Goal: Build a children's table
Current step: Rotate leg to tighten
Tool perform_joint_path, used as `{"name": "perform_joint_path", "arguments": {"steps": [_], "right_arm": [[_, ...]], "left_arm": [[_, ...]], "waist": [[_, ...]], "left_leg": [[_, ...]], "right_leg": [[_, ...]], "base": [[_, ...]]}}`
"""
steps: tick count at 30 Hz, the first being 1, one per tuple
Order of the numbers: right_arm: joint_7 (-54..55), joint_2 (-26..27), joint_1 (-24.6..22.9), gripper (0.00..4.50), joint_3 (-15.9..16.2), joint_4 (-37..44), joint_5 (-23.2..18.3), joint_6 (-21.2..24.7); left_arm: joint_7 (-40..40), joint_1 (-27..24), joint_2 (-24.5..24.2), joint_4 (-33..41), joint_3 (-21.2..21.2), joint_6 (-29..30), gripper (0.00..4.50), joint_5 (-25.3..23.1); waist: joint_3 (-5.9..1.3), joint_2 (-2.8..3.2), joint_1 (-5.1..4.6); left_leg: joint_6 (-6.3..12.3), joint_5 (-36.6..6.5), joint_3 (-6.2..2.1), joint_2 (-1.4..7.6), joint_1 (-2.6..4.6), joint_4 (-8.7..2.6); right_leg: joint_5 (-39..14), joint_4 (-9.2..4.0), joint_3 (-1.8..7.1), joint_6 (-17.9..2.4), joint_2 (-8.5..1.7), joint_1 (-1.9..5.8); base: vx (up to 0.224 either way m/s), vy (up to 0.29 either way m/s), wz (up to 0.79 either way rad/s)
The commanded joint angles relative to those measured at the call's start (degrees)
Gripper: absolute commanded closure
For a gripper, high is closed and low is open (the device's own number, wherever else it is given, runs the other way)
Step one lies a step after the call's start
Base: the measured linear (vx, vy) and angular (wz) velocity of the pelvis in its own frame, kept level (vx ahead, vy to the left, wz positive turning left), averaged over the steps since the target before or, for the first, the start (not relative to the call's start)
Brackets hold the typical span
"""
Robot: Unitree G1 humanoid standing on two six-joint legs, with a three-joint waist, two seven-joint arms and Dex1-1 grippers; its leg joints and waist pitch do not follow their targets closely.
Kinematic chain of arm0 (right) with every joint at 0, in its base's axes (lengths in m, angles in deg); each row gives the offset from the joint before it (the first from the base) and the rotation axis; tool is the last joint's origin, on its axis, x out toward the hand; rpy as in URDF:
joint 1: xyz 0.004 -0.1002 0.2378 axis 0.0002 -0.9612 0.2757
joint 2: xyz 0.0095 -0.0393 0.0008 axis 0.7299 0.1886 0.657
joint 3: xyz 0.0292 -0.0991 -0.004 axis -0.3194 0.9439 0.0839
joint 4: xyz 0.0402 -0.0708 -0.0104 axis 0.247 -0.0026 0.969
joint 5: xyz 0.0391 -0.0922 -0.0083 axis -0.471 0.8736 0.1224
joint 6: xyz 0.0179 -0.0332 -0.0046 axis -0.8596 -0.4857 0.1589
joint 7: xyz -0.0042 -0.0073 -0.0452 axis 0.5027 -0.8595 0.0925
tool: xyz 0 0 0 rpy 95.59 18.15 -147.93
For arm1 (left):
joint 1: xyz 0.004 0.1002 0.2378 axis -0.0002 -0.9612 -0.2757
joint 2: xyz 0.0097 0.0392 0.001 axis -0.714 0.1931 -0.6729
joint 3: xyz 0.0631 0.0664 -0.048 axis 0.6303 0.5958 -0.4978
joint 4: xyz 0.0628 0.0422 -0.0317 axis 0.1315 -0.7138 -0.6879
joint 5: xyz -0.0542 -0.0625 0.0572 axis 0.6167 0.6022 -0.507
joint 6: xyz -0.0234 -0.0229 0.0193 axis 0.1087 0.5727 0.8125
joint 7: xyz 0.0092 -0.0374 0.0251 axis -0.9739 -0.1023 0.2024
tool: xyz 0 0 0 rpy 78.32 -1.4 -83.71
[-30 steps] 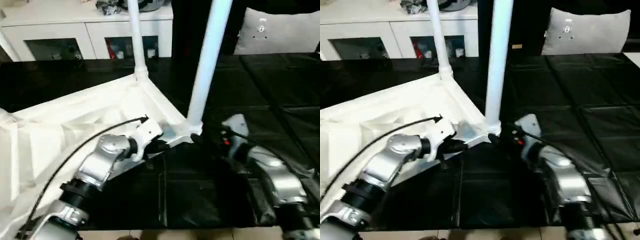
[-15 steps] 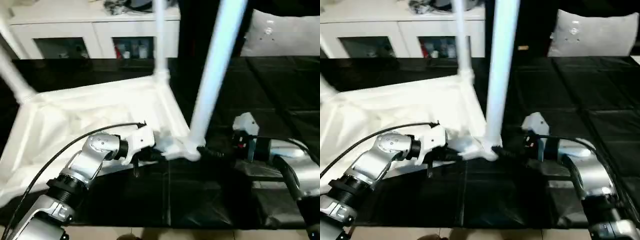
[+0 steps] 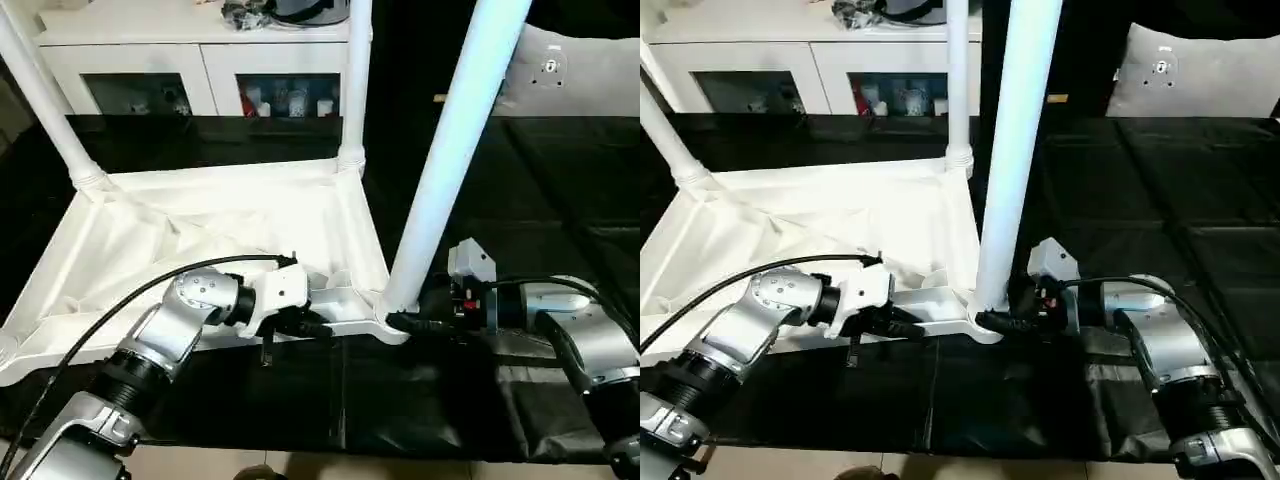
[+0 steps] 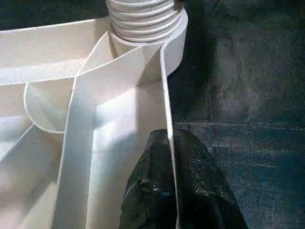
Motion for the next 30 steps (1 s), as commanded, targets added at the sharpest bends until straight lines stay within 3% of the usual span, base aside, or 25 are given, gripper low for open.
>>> {"name": "perform_joint_path", "arguments": {"steps": [1, 7, 9, 12, 13, 15, 17, 18, 19, 20, 23, 25, 27, 30], "right_arm": [[-0.43, 0.19, 0.7, 1.54, 0.45, -0.9, -0.44, 0.14], [-0.87, 0.6, 0.11, 1.83, 0.59, -0.79, -0.67, 1.36], [0.25, 1.27, -0.18, 1.84, 0.61, -0.86, -0.3, 1.83], [4.11, 3.27, -0.9, 1.86, 0.41, 0.29, -0.18, 5.09], [8.13, 5.16, -1.5, 1.86, 0.34, 1.22, 0.34, 7.54], [15.27, 8.38, -1.64, 1.86, -0.11, 1.28, 1.62, 11.04], [22.89, 12.65, -1.12, 1.86, -1.81, 0.59, 1.64, 14.18], [25.47, 14.12, -0.79, 1.86, -2.49, 0.34, 1.65, 15.21], [28.46, 15.67, -0.35, 1.86, -3.25, -0.13, 1.99, 16.11], [32.41, 17.52, 0.29, 1.86, -4.14, -0.94, 2.68, 16.91], [40.44, 20.98, 1.57, 1.86, -5.68, -2.7, 4.9, 16.86], [44.6, 23.33, 2.09, 1.86, -7.3, -3.76, 5.03, 15.53], [44.97, 23.66, 2.09, 1.31, -7.58, -3.84, 4.87, 15.29], [44.85, 24.03, 0.95, 0.95, -7.95, -1.97, 4.56, 14.82]], "left_arm": [[-3.51, -0.89, -0.36, -0.09, 3.16, -0.86, 4.5, -1.25], [-3.69, -1.08, -0.25, 0.0, 3.2, -0.4, 4.5, -1.01], [-3.37, -1.33, 0.13, 0.44, 2.79, 0.61, 4.5, -0.22], [-2.45, -1.84, 1.02, 1.41, 1.7, 2.89, 4.5, 1.33], [-0.93, -2.15, 2.06, 2.38, 0.69, 5.54, 4.5, 2.41], [2.26, -2.39, 3.67, 3.52, -0.31, 9.39, 4.5, 2.76], [6.03, -2.52, 5.65, 4.26, -0.84, 12.65, 4.5, 2.31], [7.4, -2.55, 6.49, 4.54, -1.01, 13.8, 4.5, 2.2], [9.22, -2.55, 7.49, 4.82, -1.22, 14.71, 4.5, 1.91], [11.31, -2.52, 8.84, 5.26, -1.5, 16.15, 4.5, 1.75], [16.25, -2.29, 12.25, 6.1, -2.48, 18.44, 4.5, 0.96], [20.43, -1.79, 15.22, 6.02, -3.27, 19.49, 4.5, 0.16], [21.15, -1.69, 15.7, 5.9, -3.39, 19.53, 4.5, 0.0], [22.87, -1.21, 16.19, 5.58, -3.61, 19.58, 4.5, -0.15]], "waist": [[-3.68, -0.76, -0.21], [-3.7, -0.77, -0.19], [-3.68, -1.15, -0.2], [-3.53, -1.01, -0.3], [-3.32, -1.16, -0.5], [-2.9, -0.82, -1.01], [-2.11, -0.93, -2.32], [-1.93, -0.94, -2.8], [-1.85, -0.42, -3.13], [-1.78, -0.74, -3.78], [-2.1, -0.71, -4.89], [-2.25, -0.85, -5.14], [-2.32, -0.89, -5.06], [-2.51, -0.99, -4.9]], "left_leg": [[6.41, -3.06, -0.71, 3.01, 0.4, -2.99], [6.03, -3.37, -0.71, 3.02, 0.47, -3.02], [6.2, -2.99, -0.64, 2.98, 0.43, -3.0], [5.94, -3.42, -0.63, 2.97, 0.46, -3.09], [5.35, -4.2, -0.6, 2.95, 0.37, -3.3], [3.52, -7.61, -0.74, 2.98, 0.65, -3.83], [0.26, -14.56, -1.08, 2.65, 0.86, -4.67], [-0.96, -17.35, -1.23, 2.61, 1.42, -4.77], [-1.65, -18.24, -1.42, 2.64, 1.55, -4.83], [-2.16, -20.14, -1.71, 2.56, 1.44, -5.19], [-2.35, -18.92, -1.84, 2.57, 1.0, -5.36], [-2.05, -18.35, -1.56, 2.49, 1.35, -5.07], [-1.48, -17.54, -1.53, 2.45, 1.3, -5.04], [-0.02, -15.41, -1.25, 2.51, 1.13, -4.86]], "right_leg": [[4.55, -3.01, 1.69, -15.79, -4.09, 3.05], [3.35, -3.06, 1.68, -15.74, -4.09, 3.08], [3.58, -2.95, 1.69, -15.81, -4.03, 3.08], [2.12, -3.14, 1.7, -15.7, -4.03, 2.94], [0.15, -3.24, 1.75, -15.35, -4.05, 2.93], [-5.99, -3.92, 1.76, -14.52, -4.1, 2.65], [-19.99, -5.15, 1.72, -11.77, -4.29, 2.53], [-26.36, -5.82, 1.91, -9.89, -4.45, 2.09], [-27.31, -5.82, 2.06, -9.58, -4.55, 2.07], [-29.2, -6.1, 1.87, -8.49, -4.39, 2.18], [-25.38, -5.9, 1.86, -8.62, -4.34, 2.43], [-22.91, -6.11, 2.02, -9.38, -4.28, 2.12], [-20.93, -6.02, 2.12, -9.91, -4.24, 2.23], [-17.29, -5.82, 2.29, -11.02, -4.17, 2.36]], "base": [[0.0, 0.0, 0.0], [0.0, 0.0, 0.0], [0.0, 0.0, 0.0], [0.0, 0.0, 0.0], [0.0, 0.0, 0.0], [0.0, 0.0, 0.0], [-0.059, -0.002, -0.04], [-0.064, 0.0, -0.05], [0.0, 0.0, 0.0], [0.0, 0.0, 0.0], [0.0, 0.0, 0.0], [0.0, 0.0, 0.0], [0.0, 0.0, 0.0], [0.0, 0.0, 0.0]]}}
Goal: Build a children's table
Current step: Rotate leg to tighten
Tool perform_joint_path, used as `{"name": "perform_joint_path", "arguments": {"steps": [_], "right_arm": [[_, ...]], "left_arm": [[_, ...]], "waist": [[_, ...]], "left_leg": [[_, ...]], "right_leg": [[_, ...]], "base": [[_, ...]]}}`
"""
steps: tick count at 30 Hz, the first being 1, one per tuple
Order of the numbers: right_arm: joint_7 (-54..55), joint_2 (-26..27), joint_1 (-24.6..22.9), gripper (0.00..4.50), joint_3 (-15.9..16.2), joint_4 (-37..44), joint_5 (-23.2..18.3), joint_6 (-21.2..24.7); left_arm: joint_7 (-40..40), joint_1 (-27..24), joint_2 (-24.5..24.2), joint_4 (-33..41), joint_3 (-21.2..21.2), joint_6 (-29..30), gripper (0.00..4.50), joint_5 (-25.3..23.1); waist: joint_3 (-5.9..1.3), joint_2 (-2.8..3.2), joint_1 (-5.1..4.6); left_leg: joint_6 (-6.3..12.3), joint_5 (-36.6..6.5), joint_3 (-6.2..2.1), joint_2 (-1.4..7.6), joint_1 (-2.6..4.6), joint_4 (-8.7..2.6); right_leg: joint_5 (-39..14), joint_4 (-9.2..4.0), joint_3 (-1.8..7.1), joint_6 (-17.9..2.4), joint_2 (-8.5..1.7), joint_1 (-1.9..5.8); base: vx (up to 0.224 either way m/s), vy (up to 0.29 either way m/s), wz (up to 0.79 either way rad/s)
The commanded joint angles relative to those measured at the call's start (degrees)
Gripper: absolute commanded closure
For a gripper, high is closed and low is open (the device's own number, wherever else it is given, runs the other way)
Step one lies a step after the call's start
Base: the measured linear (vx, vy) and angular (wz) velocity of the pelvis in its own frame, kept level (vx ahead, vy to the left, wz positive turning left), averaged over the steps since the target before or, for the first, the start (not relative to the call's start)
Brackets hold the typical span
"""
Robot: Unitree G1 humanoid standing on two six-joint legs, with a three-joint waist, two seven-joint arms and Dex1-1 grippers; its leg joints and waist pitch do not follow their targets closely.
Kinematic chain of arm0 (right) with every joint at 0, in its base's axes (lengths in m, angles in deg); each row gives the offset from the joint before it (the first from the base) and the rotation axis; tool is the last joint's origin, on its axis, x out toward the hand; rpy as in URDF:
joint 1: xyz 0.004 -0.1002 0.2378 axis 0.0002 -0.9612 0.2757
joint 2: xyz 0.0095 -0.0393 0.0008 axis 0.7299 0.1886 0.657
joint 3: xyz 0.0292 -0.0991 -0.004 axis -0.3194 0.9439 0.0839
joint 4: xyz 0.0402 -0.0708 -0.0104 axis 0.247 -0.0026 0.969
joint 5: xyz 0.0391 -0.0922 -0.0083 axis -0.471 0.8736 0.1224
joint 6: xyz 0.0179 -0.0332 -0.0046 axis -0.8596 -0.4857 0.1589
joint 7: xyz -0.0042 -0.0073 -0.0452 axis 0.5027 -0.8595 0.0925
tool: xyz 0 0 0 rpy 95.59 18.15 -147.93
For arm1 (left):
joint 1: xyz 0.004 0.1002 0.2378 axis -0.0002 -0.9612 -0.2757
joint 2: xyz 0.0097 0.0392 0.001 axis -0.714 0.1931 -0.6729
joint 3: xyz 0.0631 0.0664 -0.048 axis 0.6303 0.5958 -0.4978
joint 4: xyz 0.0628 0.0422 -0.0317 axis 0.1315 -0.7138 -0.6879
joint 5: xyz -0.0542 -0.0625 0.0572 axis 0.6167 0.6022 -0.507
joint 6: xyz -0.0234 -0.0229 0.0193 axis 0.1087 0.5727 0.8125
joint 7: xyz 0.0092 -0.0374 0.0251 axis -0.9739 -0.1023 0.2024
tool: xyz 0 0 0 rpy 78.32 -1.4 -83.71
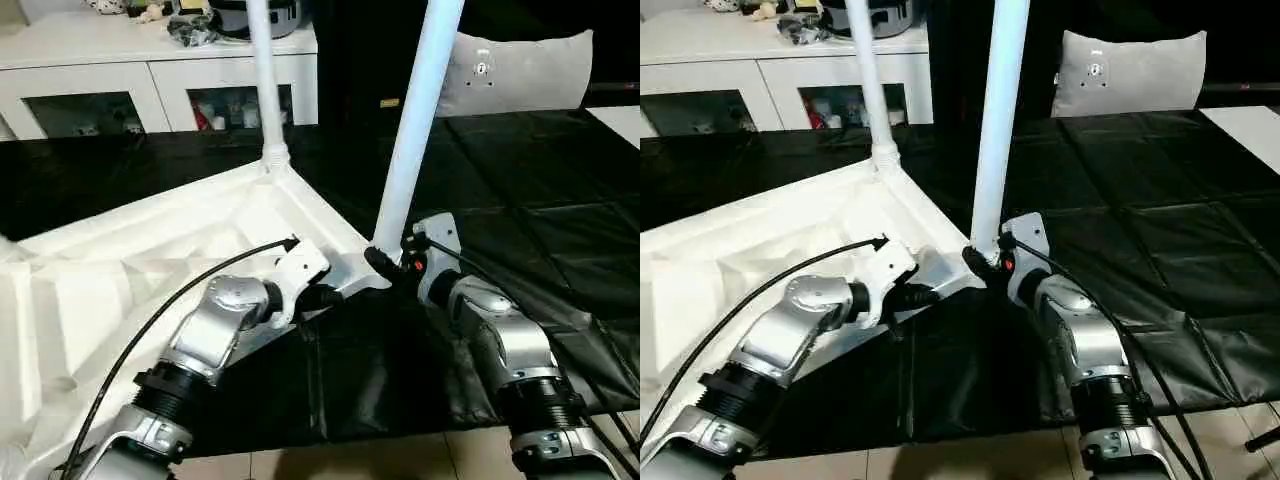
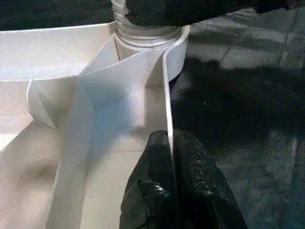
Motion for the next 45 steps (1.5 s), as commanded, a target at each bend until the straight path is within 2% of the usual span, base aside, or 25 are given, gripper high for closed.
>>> {"name": "perform_joint_path", "arguments": {"steps": [1, 3, 5, 8, 9, 10, 12, 17, 21, 22, 23, 25, 28, 31, 32, 45], "right_arm": [[-0.21, 0.93, -0.86, 0.95, 1.26, -0.82, -0.45, 1.19], [-1.59, 0.29, -2.04, 0.74, 1.46, 0.77, -0.49, 0.46], [-3.75, -1.16, -3.47, 0.62, 1.12, 2.96, -1.15, -0.5], [-4.72, -2.22, -4.14, 0.4, 1.01, 4.07, -1.63, -0.56], [-6.37, -3.32, -4.83, 0.29, 0.98, 5.07, -2.07, -0.84], [-9.21, -5.25, -5.76, 0.07, 1.24, 6.38, -2.35, -1.55], [-12.55, -7.78, -6.6, 0.07, 1.62, 7.43, -2.33, -2.83], [-21.56, -14.11, -7.46, 0.07, 1.9, 8.63, -2.99, -5.52], [-30.01, -19.03, -6.69, 0.07, 3.27, 8.37, -3.67, -6.96], [-31.12, -19.67, -6.63, 0.07, 3.66, 8.42, -3.78, -7.28], [-32.51, -20.41, -6.21, 0.07, 4.04, 8.07, -3.75, -8.09], [-34.03, -21.07, -5.63, 0.07, 4.35, 7.52, -3.89, -8.73], [-38.26, -22.15, -3.92, 0.07, 5.63, 5.72, -3.6, -11.2], [-41.96, -22.85, -3.22, 0.07, 7.26, 4.98, -3.34, -12.45], [-43.99, -23.17, -3.17, 0.07, 8.09, 5.04, -3.51, -12.08], [-49.38, -23.78, -3.14, 1.05, 10.03, 3.89, -4.82, -10.99]], "left_arm": [[-0.95, 0.39, 2.43, 2.13, 2.38, -1.29, 4.5, 2.14], [-0.65, 0.55, 1.69, 1.64, 2.15, -1.63, 4.5, 1.33], [-1.08, 0.75, 0.63, 0.79, 1.63, -2.21, 4.5, 0.49], [-1.52, 0.96, -0.05, 0.17, 1.42, -2.86, 4.5, 0.52], [-2.15, 1.2, -0.69, -0.43, 1.35, -3.4, 4.5, 0.52], [-3.3, 1.62, -1.68, -1.48, 1.31, -4.38, 4.5, 0.63], [-4.81, 2.09, -2.83, -2.69, 1.57, -5.79, 4.5, 0.65], [-10.66, 2.66, -5.83, -4.25, 3.0, -9.85, 4.5, 0.64], [-17.77, 2.5, -8.49, -3.93, 4.67, -13.99, 4.5, 1.73], [-18.77, 2.54, -8.81, -4.02, 4.92, -14.32, 4.5, 2.03], [-20.59, 2.51, -9.56, -3.87, 5.6, -15.1, 4.5, 2.22], [-22.41, 2.51, -10.31, -3.88, 6.3, -15.99, 4.5, 2.34], [-26.44, 2.46, -11.97, -4.18, 8.01, -19.11, 4.5, 1.95], [-28.3, 2.3, -12.67, -4.34, 8.88, -20.87, 4.5, 1.78], [-29.68, 2.12, -13.14, -4.17, 9.38, -21.53, 4.5, 1.75], [-32.05, 2.13, -13.8, -4.81, 9.96, -23.48, 4.5, 2.11]], "waist": [[-2.74, -0.64, 0.52], [-2.98, -0.47, 1.25], [-3.11, -0.45, 1.69], [-3.18, -0.43, 2.13], [-3.21, -0.46, 2.11], [-3.27, 0.03, 2.36], [-3.16, -0.18, 2.42], [-3.08, -0.28, 2.36], [-3.39, -0.42, 2.55], [-3.51, -0.3, 2.75], [-3.55, -0.58, 2.96], [-3.57, -0.51, 3.29], [-3.56, -0.83, 3.82], [-3.44, -0.62, 4.15], [-3.44, -0.93, 4.14], [-3.58, -1.09, 4.56]], "left_leg": [[0.69, -14.32, -1.2, 2.64, -0.14, -4.74], [1.76, -10.92, -0.84, 2.64, 0.01, -4.31], [2.67, -7.81, -0.82, 2.51, -0.48, -4.19], [3.46, -6.35, -0.81, 2.54, -0.56, -4.08], [3.51, -6.2, -0.83, 2.52, -0.64, -4.07], [3.42, -6.94, -0.8, 2.66, -0.3, -3.99], [3.53, -6.9, -0.85, 2.58, -0.69, -4.06], [3.67, -8.88, -0.93, 2.65, -0.72, -4.1], [4.99, -6.46, -0.87, 2.84, -0.68, -3.77], [5.72, -5.2, -0.81, 2.86, -0.71, -3.58], [6.28, -4.52, -0.73, 2.85, -0.74, -3.46], [6.93, -3.81, -0.69, 2.92, -0.8, -3.33], [7.16, -4.42, -0.54, 3.01, -0.79, -3.24], [6.44, -5.61, -0.57, 3.2, -0.69, -3.35], [6.42, -5.52, -0.53, 3.18, -0.7, -3.35], [6.38, -4.52, -0.56, 3.1, -0.78, -3.16]], "right_leg": [[-15.98, -5.37, 2.23, -11.36, -4.22, 1.62], [-10.61, -5.0, 2.28, -12.4, -4.03, 1.54], [-5.91, -4.52, 2.11, -12.91, -4.04, 2.13], [-3.81, -4.28, 2.02, -13.1, -4.02, 2.27], [-3.64, -4.24, 1.97, -13.15, -4.01, 2.34], [-4.31, -4.38, 1.93, -13.07, -3.96, 2.11], [-3.68, -4.33, 1.88, -13.04, -3.89, 2.33], [-8.22, -4.7, 1.81, -12.42, -4.12, 2.33], [-2.91, -4.07, 1.79, -13.9, -4.04, 2.36], [-0.39, -3.7, 1.76, -14.65, -4.04, 2.33], [1.08, -3.56, 1.68, -15.17, -4.05, 2.33], [2.29, -3.36, 1.63, -15.6, -4.1, 2.26], [0.86, -3.28, 1.58, -15.66, -4.1, 2.16], [-1.37, -3.31, 1.54, -15.5, -4.18, 2.03], [-1.28, -3.32, 1.55, -15.48, -4.16, 2.06], [-1.01, -3.09, 1.45, -15.63, -4.24, 2.12]], "base": [[0.0, 0.0, 0.0], [0.0, 0.0, 0.0], [0.0, 0.0, 0.0], [0.0, 0.0, 0.0], [0.0, 0.0, 0.0], [0.0, 0.0, 0.0], [0.0, 0.0, 0.0], [0.0, 0.0, 0.0], [0.0, 0.0, 0.0], [0.0, 0.0, 0.0], [0.0, 0.0, 0.0], [0.0, 0.0, 0.0], [0.0, 0.0, 0.0], [0.0, 0.0, 0.0], [0.0, 0.0, 0.0], [0.0, 0.0, 0.0]]}}
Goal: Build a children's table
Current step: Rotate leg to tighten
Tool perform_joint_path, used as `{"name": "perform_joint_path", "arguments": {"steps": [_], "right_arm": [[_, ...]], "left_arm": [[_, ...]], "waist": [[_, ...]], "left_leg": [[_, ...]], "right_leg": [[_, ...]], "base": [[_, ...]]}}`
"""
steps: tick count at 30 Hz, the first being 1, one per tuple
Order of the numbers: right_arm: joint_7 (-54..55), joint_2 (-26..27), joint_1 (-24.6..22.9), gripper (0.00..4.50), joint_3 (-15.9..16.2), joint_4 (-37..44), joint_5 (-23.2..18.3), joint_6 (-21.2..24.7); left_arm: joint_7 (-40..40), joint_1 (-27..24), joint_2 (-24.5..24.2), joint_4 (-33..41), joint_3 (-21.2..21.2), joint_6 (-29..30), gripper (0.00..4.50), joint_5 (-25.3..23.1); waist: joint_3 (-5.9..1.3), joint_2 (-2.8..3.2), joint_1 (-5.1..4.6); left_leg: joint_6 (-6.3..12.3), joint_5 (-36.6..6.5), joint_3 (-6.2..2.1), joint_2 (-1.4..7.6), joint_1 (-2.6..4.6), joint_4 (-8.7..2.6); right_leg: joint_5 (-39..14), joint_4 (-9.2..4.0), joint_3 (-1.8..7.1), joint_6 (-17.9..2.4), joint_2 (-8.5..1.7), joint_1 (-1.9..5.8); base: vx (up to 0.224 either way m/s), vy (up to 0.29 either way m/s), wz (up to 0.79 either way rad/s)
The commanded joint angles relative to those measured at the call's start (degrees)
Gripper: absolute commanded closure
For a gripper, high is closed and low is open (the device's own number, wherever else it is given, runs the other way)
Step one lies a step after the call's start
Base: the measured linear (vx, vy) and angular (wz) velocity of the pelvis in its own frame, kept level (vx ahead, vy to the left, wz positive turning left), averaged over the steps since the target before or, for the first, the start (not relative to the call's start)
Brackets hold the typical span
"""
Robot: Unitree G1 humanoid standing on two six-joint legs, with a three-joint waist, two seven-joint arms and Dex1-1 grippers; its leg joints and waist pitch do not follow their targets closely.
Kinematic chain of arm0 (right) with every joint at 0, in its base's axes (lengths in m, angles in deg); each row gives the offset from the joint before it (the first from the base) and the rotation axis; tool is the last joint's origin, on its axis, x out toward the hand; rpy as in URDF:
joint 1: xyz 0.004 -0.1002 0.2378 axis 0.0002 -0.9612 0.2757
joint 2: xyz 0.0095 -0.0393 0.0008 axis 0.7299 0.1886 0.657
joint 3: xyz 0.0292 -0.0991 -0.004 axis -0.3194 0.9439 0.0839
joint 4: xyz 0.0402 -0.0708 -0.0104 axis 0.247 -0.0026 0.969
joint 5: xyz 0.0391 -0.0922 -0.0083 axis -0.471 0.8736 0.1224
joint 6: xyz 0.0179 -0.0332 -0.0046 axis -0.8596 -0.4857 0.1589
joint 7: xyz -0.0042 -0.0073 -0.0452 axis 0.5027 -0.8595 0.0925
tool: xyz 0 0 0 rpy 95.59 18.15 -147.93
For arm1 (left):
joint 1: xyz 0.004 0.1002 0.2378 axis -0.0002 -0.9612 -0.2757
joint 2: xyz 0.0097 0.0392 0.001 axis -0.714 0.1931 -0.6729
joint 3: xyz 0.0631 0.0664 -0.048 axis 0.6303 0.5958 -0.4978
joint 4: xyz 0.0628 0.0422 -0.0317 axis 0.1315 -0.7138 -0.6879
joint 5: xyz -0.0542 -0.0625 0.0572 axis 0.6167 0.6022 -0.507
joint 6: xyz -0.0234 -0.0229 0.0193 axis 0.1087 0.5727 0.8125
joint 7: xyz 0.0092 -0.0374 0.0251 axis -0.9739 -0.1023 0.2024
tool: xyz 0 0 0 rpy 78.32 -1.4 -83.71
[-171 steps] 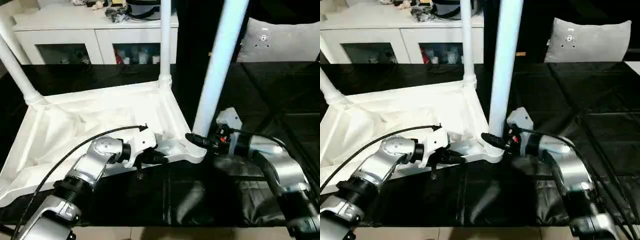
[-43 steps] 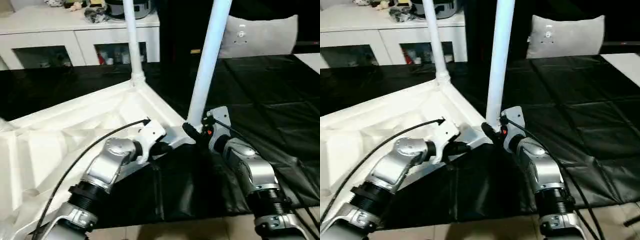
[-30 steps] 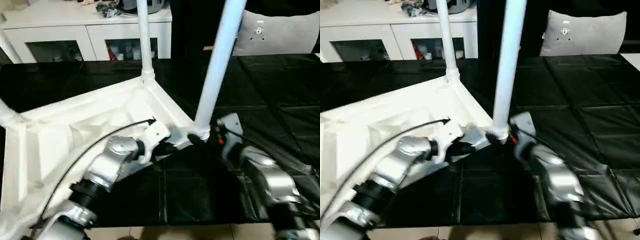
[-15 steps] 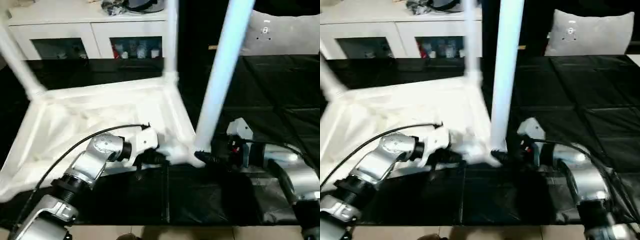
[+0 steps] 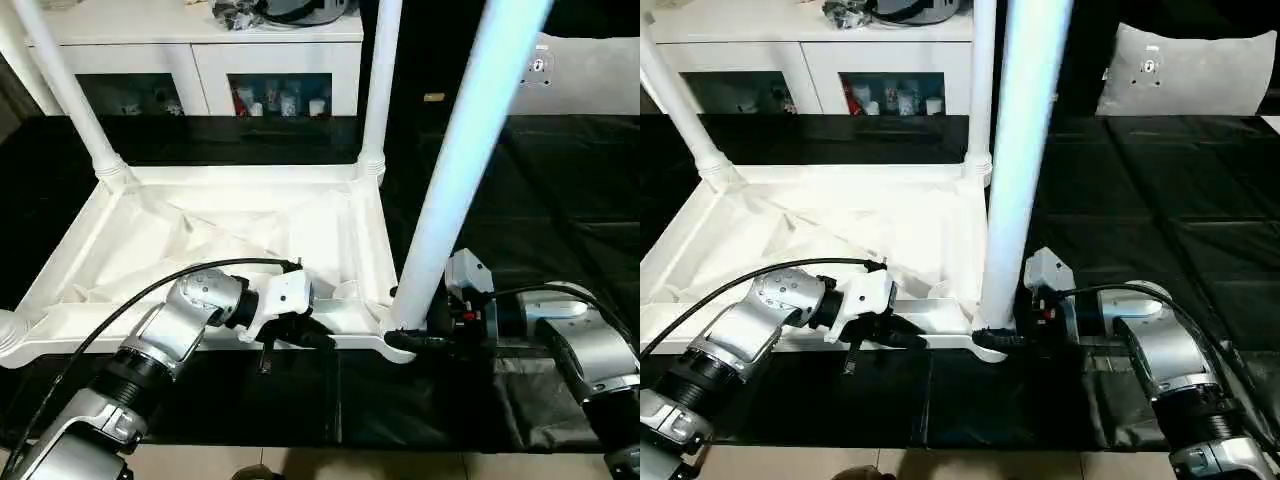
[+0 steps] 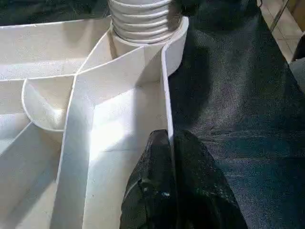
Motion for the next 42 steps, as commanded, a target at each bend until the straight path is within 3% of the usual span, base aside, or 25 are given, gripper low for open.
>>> {"name": "perform_joint_path", "arguments": {"steps": [1, 8, 12, 15, 18, 19, 21, 24, 25, 26, 28, 30, 31, 32, 35, 37, 42], "right_arm": [[-0.86, -0.57, 0.56, 1.1, 0.58, -0.12, -0.58, 0.86], [-0.61, 0.45, -0.74, 1.72, 0.11, 1.02, -2.49, 4.22], [8.11, 4.47, -1.35, 1.76, -0.99, 2.74, -1.93, 9.15], [18.37, 9.02, -0.05, 1.78, -2.62, 1.08, 0.4, 11.27], [29.45, 14.54, 2.19, 1.78, -5.36, -1.33, 1.28, 13.28], [34.96, 17.42, 3.4, 1.78, -6.13, -2.6, 2.15, 13.86], [39.78, 19.45, 4.32, 1.78, -6.63, -3.79, 3.55, 13.92], [44.56, 21.77, 5.27, 1.78, -7.8, -5.42, 4.13, 13.3], [46.32, 23.49, 5.4, 1.22, -9.34, -6.02, 3.39, 11.57], [46.42, 23.63, 5.4, 1.08, -9.49, -6.05, 3.32, 11.4], [47.23, 24.95, 5.06, 1.06, -10.95, -5.66, 2.53, 10.51], [45.75, 24.27, 4.07, 0.96, -10.06, -4.35, 3.02, 10.28], [45.32, 23.98, 3.81, 0.68, -9.85, -4.03, 3.07, 10.16], [44.95, 23.7, 3.58, 0.62, -9.67, -3.77, 3.06, 10.03], [41.73, 21.5, 1.44, 0.43, -9.89, -1.07, 2.1, 8.31], [39.19, 19.79, 0.28, 0.17, -10.27, 0.07, 1.87, 6.94], [28.93, 12.87, -1.09, 0.06, -10.37, 1.38, 0.86, 3.66]], "left_arm": [[-3.56, -0.26, -0.29, -0.27, 2.96, -1.1, 4.5, -0.88], [-3.45, -0.76, 0.06, 0.34, 2.8, -0.05, 4.5, -0.31], [2.31, -1.57, 3.22, 2.71, -0.1, 7.56, 4.5, 1.96], [8.62, -1.86, 5.93, 3.57, -1.93, 11.93, 4.5, 1.76], [14.97, -2.04, 8.69, 3.9, -3.42, 14.82, 4.5, 0.82], [19.08, -1.93, 10.53, 4.04, -4.06, 16.68, 4.5, -0.12], [22.48, -1.75, 12.26, 4.18, -4.82, 18.64, 4.5, -0.84], [26.68, -1.32, 14.9, 4.25, -5.7, 20.14, 4.5, -1.61], [29.33, -1.0, 16.76, 4.31, -6.28, 20.85, 4.5, -1.77], [29.52, -0.97, 16.9, 4.31, -6.32, 20.9, 4.5, -1.78], [31.28, -0.69, 18.07, 4.31, -6.55, 21.37, 4.5, -2.0], [31.27, -0.69, 17.55, 4.14, -6.25, 20.96, 4.5, -2.49], [31.22, -0.69, 17.32, 4.13, -6.19, 20.89, 4.5, -2.71], [31.17, -0.69, 17.11, 4.12, -6.15, 20.84, 4.5, -2.91], [29.35, -0.94, 15.11, 4.05, -6.09, 19.24, 4.5, -3.07], [28.12, -0.83, 14.02, 3.58, -6.2, 18.23, 4.5, -3.15], [22.24, -0.43, 10.26, 1.88, -5.14, 13.52, 4.5, -2.83]], "waist": [[-3.77, -1.01, -0.1], [-3.82, -1.11, 0.03], [-3.64, -0.81, -0.21], [-3.09, -0.88, -1.0], [-2.65, -0.98, -2.86], [-2.77, -0.7, -3.03], [-2.79, -0.8, -3.95], [-2.86, -0.75, -4.04], [-2.95, -0.87, -4.05], [-2.99, -0.96, -3.94], [-3.33, -0.92, -3.57], [-3.59, -0.92, -3.31], [-3.81, -0.85, -3.13], [-3.81, -0.83, -3.1], [-3.63, -0.84, -2.72], [-3.49, -0.85, -2.55], [-3.37, -0.61, -2.25]], "left_leg": [[6.03, -4.54, -0.52, 2.91, 0.39, -3.26], [6.24, -3.91, -0.53, 2.99, 0.42, -3.19], [5.28, -4.6, -0.52, 2.99, 0.46, -3.39], [2.82, -9.36, -0.66, 2.67, 0.71, -3.82], [-0.62, -13.72, -1.25, 2.37, 0.52, -4.68], [-0.86, -13.64, -1.34, 2.42, 0.58, -4.72], [-0.91, -13.55, -1.3, 2.43, 0.5, -4.75], [0.05, -13.38, -0.97, 2.37, 0.76, -4.44], [0.37, -12.42, -0.95, 2.31, 0.54, -4.39], [0.55, -11.96, -0.86, 2.34, 0.58, -4.3], [1.5, -8.86, -0.78, 2.45, 0.4, -4.15], [2.46, -6.15, -0.75, 2.4, 0.28, -3.87], [3.6, -4.02, -0.71, 2.38, 0.16, -3.68], [3.92, -3.71, -0.69, 2.35, 0.12, -3.64], [4.55, -5.28, -0.57, 2.41, 0.14, -3.65], [4.27, -6.69, -0.53, 2.47, 0.2, -3.74], [3.42, -8.43, -0.69, 2.57, 0.3, -3.89]], "right_leg": [[-1.0, -3.35, 1.86, -15.58, -4.14, 3.06], [-0.73, -3.22, 1.77, -15.76, -4.16, 3.08], [-2.28, -3.33, 1.76, -15.75, -4.08, 2.85], [-11.44, -4.48, 1.81, -14.18, -4.24, 2.84], [-23.19, -5.42, 1.49, -10.26, -4.37, 2.88], [-23.27, -5.45, 1.5, -9.94, -4.41, 2.84], [-21.41, -5.51, 1.52, -10.17, -4.25, 2.76], [-20.62, -5.82, 1.68, -10.33, -4.27, 2.43], [-19.62, -5.72, 1.63, -10.56, -4.28, 2.61], [-19.02, -5.78, 1.65, -10.61, -4.29, 2.57], [-13.29, -5.21, 1.67, -11.41, -4.21, 2.85], [-7.65, -4.66, 1.59, -12.34, -4.06, 3.05], [-2.89, -4.17, 1.52, -13.24, -4.04, 3.24], [-2.01, -4.1, 1.48, -13.52, -4.03, 3.26], [-3.32, -4.37, 1.47, -13.5, -4.18, 3.24], [-5.87, -4.64, 1.45, -12.99, -4.16, 3.15], [-9.59, -4.98, 1.39, -11.85, -4.13, 3.09]], "base": [[0.0, 0.0, 0.0], [0.0, 0.0, 0.0], [0.0, 0.0, 0.0], [0.0, 0.0, 0.0], [-0.039, 0.003, -0.06], [0.0, 0.0, 0.0], [0.0, 0.0, 0.0], [0.0, 0.0, 0.0], [0.0, 0.0, 0.0], [0.0, 0.0, 0.0], [0.0, 0.0, 0.0], [0.0, 0.0, 0.0], [0.0, 0.0, 0.0], [0.0, 0.0, 0.0], [0.0, 0.0, 0.0], [0.0, 0.0, 0.0], [0.0, 0.0, 0.0]]}}
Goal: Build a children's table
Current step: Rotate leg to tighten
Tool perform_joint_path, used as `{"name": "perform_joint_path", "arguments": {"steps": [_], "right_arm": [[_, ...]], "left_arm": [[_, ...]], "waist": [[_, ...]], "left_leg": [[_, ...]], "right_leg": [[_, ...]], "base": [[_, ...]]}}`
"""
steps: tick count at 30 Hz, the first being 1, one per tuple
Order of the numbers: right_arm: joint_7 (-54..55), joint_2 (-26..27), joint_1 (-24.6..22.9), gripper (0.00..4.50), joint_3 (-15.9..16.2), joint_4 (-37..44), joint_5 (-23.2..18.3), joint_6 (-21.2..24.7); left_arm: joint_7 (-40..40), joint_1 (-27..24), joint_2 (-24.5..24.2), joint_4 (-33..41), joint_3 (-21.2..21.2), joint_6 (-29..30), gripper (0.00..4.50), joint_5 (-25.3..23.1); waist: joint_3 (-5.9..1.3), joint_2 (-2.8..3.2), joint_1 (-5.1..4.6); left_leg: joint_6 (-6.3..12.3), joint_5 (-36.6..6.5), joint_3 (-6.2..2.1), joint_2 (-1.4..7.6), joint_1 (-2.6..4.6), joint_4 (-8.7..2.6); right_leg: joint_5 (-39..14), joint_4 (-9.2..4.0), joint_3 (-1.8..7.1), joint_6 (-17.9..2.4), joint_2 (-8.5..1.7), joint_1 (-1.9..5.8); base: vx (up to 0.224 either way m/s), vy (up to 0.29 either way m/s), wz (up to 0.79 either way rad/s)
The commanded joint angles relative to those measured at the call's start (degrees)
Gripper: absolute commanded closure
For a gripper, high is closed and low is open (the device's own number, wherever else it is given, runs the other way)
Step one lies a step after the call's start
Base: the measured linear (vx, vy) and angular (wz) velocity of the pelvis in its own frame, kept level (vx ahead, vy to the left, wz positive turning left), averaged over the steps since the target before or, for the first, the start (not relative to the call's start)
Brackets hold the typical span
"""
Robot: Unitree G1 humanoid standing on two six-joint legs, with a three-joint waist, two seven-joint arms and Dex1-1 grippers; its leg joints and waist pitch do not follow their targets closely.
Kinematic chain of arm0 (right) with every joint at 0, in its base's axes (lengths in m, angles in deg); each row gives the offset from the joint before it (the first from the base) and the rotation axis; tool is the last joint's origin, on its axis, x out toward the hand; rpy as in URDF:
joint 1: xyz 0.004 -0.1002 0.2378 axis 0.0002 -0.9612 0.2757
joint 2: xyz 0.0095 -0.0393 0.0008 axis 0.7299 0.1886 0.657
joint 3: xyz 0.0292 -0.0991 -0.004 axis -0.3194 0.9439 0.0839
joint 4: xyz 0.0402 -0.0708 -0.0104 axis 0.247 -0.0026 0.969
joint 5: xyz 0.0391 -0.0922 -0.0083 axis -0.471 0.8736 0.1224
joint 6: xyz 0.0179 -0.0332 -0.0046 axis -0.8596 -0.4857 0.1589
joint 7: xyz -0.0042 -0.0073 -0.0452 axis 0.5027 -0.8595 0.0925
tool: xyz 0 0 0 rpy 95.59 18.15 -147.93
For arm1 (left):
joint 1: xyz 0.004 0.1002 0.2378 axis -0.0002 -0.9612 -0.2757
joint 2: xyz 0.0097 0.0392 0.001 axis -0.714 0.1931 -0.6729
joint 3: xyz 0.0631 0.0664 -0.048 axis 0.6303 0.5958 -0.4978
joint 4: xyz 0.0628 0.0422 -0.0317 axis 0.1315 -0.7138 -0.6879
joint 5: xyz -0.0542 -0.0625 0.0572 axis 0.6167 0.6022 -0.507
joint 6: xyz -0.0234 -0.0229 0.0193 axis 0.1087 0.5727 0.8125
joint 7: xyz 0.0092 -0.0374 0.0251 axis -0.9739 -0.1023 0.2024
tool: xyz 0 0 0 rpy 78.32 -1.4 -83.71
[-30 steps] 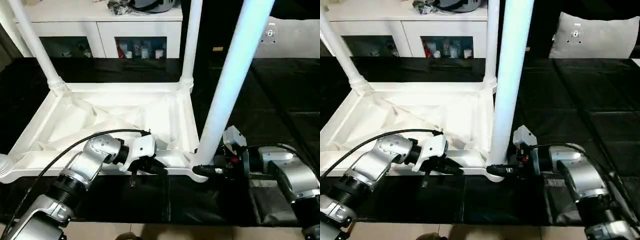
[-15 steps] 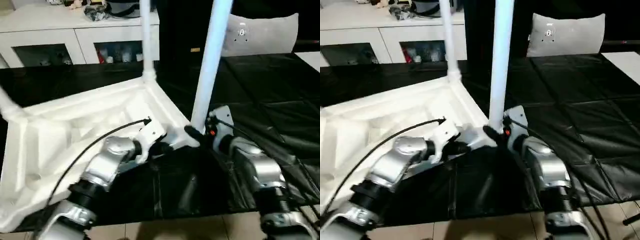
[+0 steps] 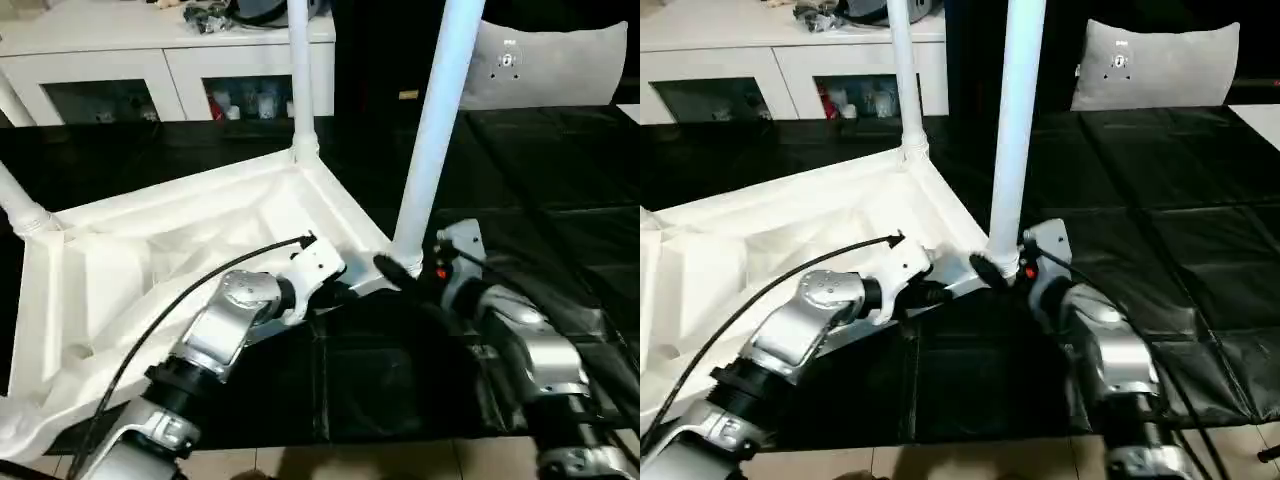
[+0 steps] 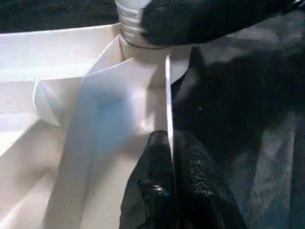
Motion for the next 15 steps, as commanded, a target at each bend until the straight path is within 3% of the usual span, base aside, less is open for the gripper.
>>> {"name": "perform_joint_path", "arguments": {"steps": [1, 7, 9, 15], "right_arm": [[-6.2, -2.89, 0.12, 0.06, 0.7, 1.81, -1.45, -1.77], [-15.9, -8.85, 0.81, 0.06, 3.47, 1.59, -1.43, -3.34], [-21.94, -11.5, 1.03, 0.06, 5.81, 1.45, -0.75, -5.67], [-26.18, -12.86, 1.03, 0.06, 7.4, 1.49, -0.71, -6.79]], "left_arm": [[-3.91, 0.28, -1.72, -1.21, 0.51, -3.72, 4.5, 1.3], [-12.39, 0.28, -5.43, -1.21, 2.8, -8.65, 4.5, 2.24], [-16.69, 0.49, -7.54, -1.46, 4.41, -11.14, 4.5, 2.06], [-19.64, 0.61, -8.91, -1.62, 5.55, -12.63, 4.5, 1.88]], "waist": [[-3.45, -0.84, 0.17], [-3.69, -0.68, 0.44], [-3.63, -0.58, 0.76], [-3.58, -0.56, 1.93]], "left_leg": [[4.21, -7.7, -0.67, 2.12, 0.0, -3.64], [5.65, -6.37, -0.61, 2.25, 0.07, -3.3], [5.8, -7.3, -0.53, 2.42, 0.25, -3.34], [5.31, -7.77, -0.47, 2.7, 0.47, -3.4]], "right_leg": [[-8.67, -4.45, 2.23, -11.52, -4.12, 3.32], [-4.47, -4.04, 2.07, -13.49, -4.11, 3.32], [-4.86, -4.07, 1.99, -14.1, -4.13, 3.17], [-5.16, -3.87, 2.06, -14.41, -4.16, 2.96]], "base": [[0.0, 0.0, 0.0], [0.0, 0.0, 0.0], [0.0, 0.0, 0.0], [0.0, 0.0, 0.0]]}}
